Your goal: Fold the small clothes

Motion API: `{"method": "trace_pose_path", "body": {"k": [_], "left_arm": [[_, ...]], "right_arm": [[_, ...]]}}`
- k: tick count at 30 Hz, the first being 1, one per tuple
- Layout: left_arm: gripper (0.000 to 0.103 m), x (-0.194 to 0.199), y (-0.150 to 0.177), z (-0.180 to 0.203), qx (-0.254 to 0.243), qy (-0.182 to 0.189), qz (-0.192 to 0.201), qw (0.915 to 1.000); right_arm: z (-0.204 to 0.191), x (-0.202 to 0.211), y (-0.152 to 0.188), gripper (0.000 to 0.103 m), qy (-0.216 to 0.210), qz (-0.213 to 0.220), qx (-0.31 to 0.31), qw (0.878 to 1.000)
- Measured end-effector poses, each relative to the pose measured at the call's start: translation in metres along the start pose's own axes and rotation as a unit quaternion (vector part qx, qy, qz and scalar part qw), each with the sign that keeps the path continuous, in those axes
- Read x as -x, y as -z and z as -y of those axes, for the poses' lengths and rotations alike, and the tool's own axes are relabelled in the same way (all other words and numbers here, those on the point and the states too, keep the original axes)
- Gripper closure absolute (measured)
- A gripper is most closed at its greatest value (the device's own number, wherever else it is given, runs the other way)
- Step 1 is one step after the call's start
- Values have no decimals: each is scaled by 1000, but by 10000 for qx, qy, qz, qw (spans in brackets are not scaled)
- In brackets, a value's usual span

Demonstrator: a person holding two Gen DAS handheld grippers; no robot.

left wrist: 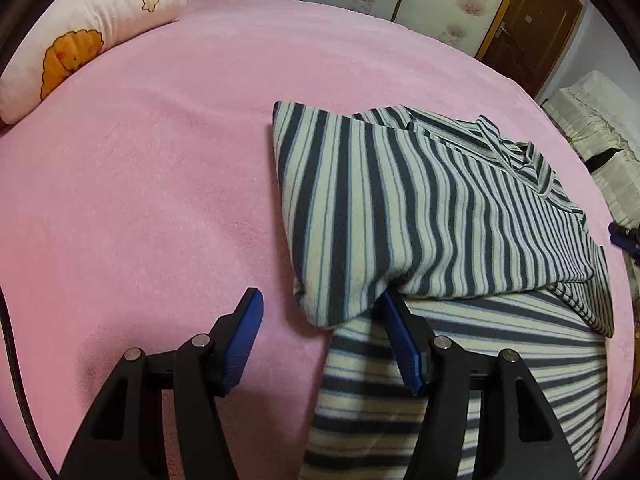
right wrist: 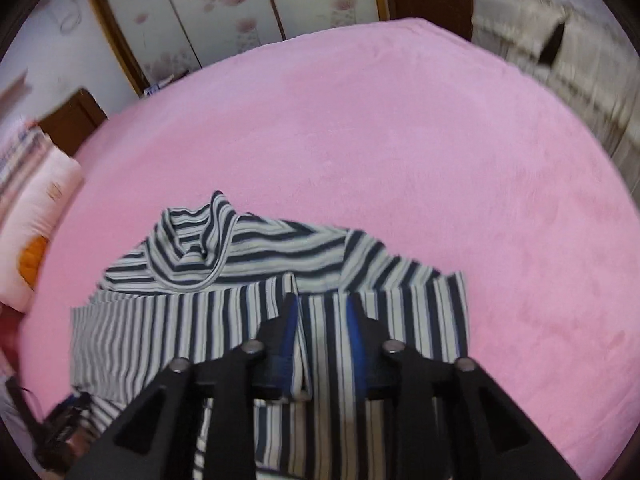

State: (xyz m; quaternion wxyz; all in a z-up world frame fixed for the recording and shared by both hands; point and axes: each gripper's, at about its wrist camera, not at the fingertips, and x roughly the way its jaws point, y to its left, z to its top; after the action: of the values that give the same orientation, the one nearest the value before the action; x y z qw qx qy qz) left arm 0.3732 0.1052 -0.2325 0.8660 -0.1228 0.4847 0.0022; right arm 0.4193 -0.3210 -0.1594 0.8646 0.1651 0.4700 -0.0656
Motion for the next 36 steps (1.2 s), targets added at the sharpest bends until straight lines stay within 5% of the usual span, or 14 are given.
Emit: {"method": "trace_pose_path", "body": {"k": [5, 14, 16, 17, 20, 26, 31, 36], "left_arm": [[43, 8, 12, -2, -31, 112, 21, 9999], [42, 11, 20, -7, 25, 47, 60, 10000], [42, 10, 19, -8, 67, 38, 78, 9999], [42, 9, 17, -8, 98, 36, 89, 9999], [43, 5, 13, -7, 154, -43, 124, 9998], [78, 0, 3, 7, 79, -191, 70, 9998], [76, 8, -4, 7, 276, 7, 140, 9995], [72, 6, -1, -3, 379, 82, 27, 9992]], "right_arm": [[8, -10, 28, 74, -538, -464, 24, 9975], [7, -46, 49, 74, -815, -742, -503, 9926], [4, -49, 50, 80, -959, -790, -551, 9907], [2, -49, 50, 92, -943, -798, -498, 9911], [-7, -42, 53, 92, -775, -724, -174, 9942], [-12, -8, 47, 93, -864, -450, -42, 9952], [-14, 33, 41, 93, -894, -40, 57, 9960], [-1, 43, 49, 93, -459, 83, 92, 9989]]}}
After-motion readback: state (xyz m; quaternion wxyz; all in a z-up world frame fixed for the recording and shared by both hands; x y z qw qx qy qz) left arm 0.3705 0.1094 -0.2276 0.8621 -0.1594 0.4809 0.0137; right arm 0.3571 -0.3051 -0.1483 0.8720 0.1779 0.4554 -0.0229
